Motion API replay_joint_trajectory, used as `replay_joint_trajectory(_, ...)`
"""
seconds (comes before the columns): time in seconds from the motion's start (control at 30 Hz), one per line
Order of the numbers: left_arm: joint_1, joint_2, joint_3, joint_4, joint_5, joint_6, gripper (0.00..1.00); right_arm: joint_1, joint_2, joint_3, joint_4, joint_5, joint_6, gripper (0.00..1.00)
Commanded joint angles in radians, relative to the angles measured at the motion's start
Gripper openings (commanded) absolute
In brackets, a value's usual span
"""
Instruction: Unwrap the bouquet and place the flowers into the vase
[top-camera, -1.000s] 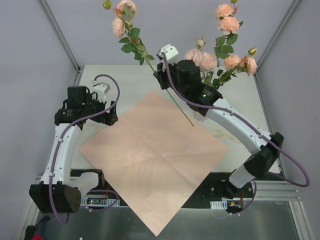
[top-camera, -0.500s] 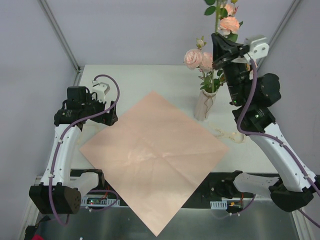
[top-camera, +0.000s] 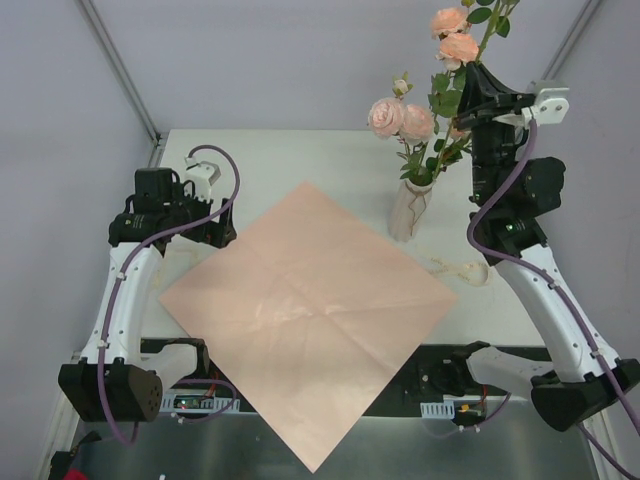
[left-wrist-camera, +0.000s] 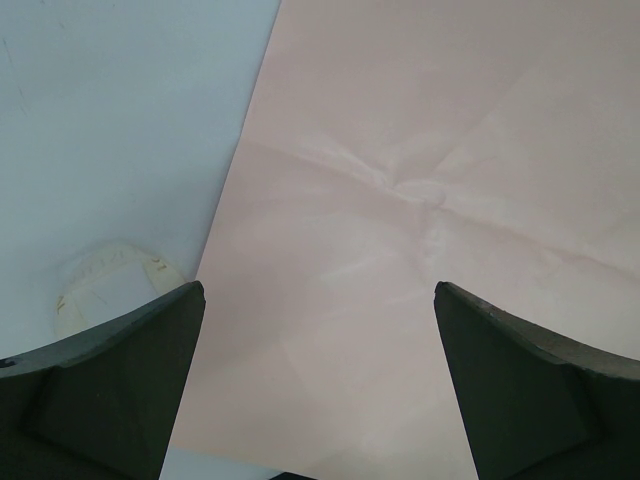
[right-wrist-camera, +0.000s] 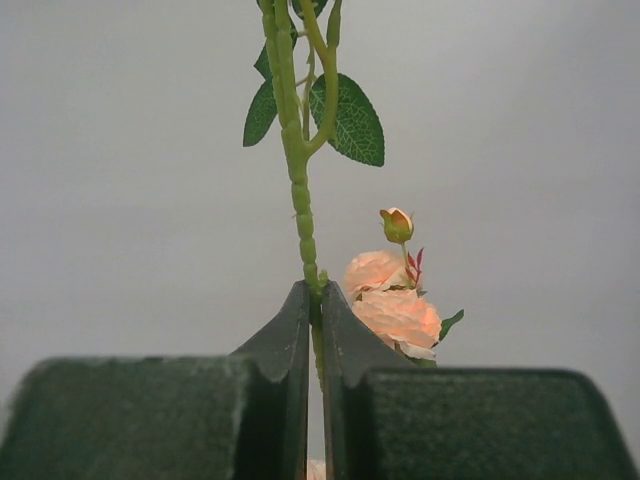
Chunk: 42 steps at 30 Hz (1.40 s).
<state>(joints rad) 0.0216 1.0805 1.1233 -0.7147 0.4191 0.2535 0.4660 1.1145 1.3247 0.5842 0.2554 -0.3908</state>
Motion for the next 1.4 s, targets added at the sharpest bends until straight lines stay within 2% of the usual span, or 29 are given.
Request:
replay_joint_trajectory(0.0,0.012,0.007,0.047,0.001,0.030,0.003,0.99,-0.049,0.011,-0.004,0.152,0.021,0.105,0.01)
replay_joint_trajectory(0.23,0.012,0.016,0.059,0.001,0.032,0.004,0.99,-0.070,0.045,-0.047,0.209,0.028,0.130,0.01)
replay_joint_trajectory(0.63,0.012,0.004,0.053,0.001,0.033,0.001,0.99,-0.075,0.064,-0.217,0.273,0.054,0.132,0.01)
replay_joint_trajectory(0.73,0.012,-0.007,0.055,-0.002,0.030,0.000,0.99,-0.075,0.042,-0.225,0.198,0.044,0.151,0.01)
replay_joint_trajectory(0.77,0.011,-0.008,0.055,-0.002,0.030,-0.002,0.99,-0.073,0.038,-0.214,0.107,0.033,0.152,0.01)
replay_joint_trajectory(0.8,0.012,-0.010,0.055,-0.003,0.032,-0.003,0.99,-0.072,0.033,-0.205,0.056,0.035,0.153,0.07)
replay_joint_trajectory(0.83,0.012,-0.011,0.056,-0.002,0.033,-0.008,0.99,-0.070,0.021,-0.193,0.010,0.041,0.161,0.29)
replay_joint_trajectory(0.93,0.012,-0.016,0.058,-0.002,0.043,-0.017,0.99,-0.070,-0.034,-0.219,-0.093,0.053,0.171,0.67)
replay_joint_trajectory(1.03,0.012,-0.016,0.055,-0.002,0.049,-0.023,0.99,-0.066,-0.106,-0.248,-0.185,0.048,0.190,0.85)
replay_joint_trajectory(1.2,0.012,-0.019,0.059,-0.002,0.058,-0.033,0.99,-0.055,-0.208,-0.257,-0.389,0.035,0.237,0.93)
replay_joint_trajectory(1.3,0.012,-0.021,0.064,-0.002,0.067,-0.037,0.99,-0.053,-0.220,-0.223,-0.556,-0.013,0.276,0.96)
replay_joint_trajectory(1.37,0.011,-0.024,0.064,-0.002,0.070,-0.040,0.99,-0.055,-0.214,-0.216,-0.673,-0.099,0.279,0.96)
